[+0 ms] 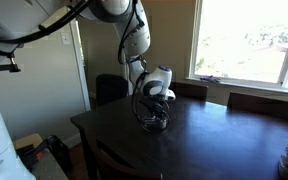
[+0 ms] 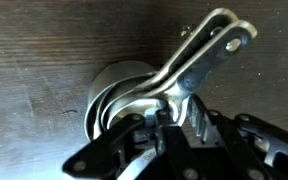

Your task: Unstack the measuring cups

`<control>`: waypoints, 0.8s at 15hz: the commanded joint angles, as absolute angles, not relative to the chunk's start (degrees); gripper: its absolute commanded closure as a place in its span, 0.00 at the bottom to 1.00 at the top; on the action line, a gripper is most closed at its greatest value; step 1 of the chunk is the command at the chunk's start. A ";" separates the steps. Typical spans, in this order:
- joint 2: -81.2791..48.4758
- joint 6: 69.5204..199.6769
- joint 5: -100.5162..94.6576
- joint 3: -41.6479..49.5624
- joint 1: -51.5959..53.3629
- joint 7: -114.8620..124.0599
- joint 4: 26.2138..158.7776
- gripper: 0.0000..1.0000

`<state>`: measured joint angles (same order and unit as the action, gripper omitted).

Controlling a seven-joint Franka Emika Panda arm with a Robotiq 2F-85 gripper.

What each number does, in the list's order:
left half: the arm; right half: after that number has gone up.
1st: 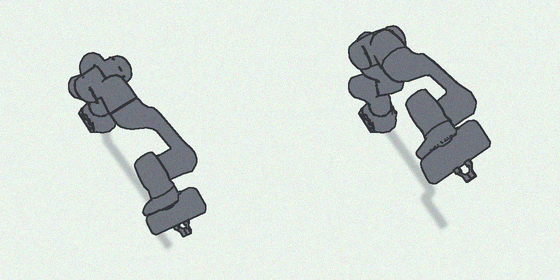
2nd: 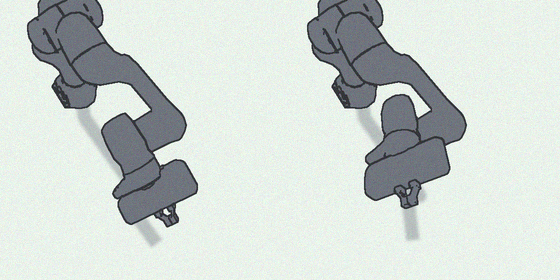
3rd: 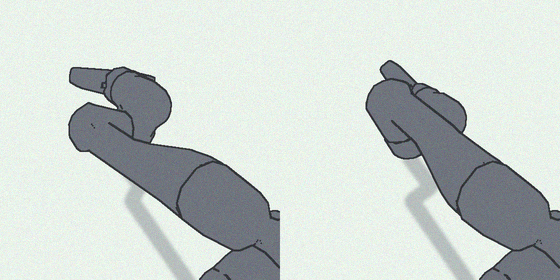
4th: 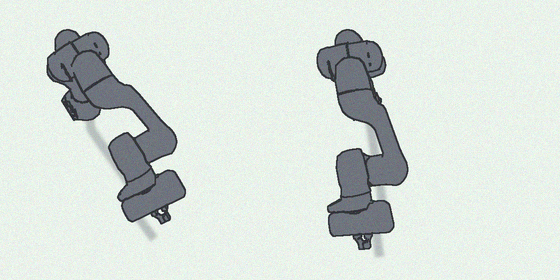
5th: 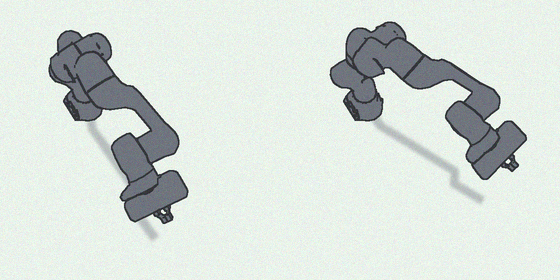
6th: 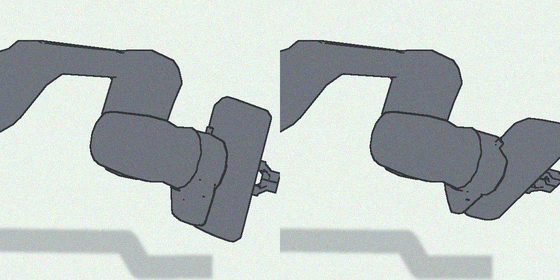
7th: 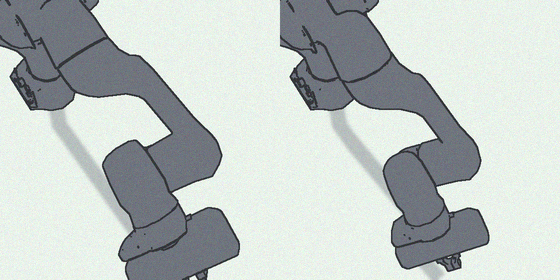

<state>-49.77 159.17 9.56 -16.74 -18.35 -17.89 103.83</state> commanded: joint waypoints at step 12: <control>-47.60 159.89 10.47 -19.25 -19.95 -20.95 104.95 0.95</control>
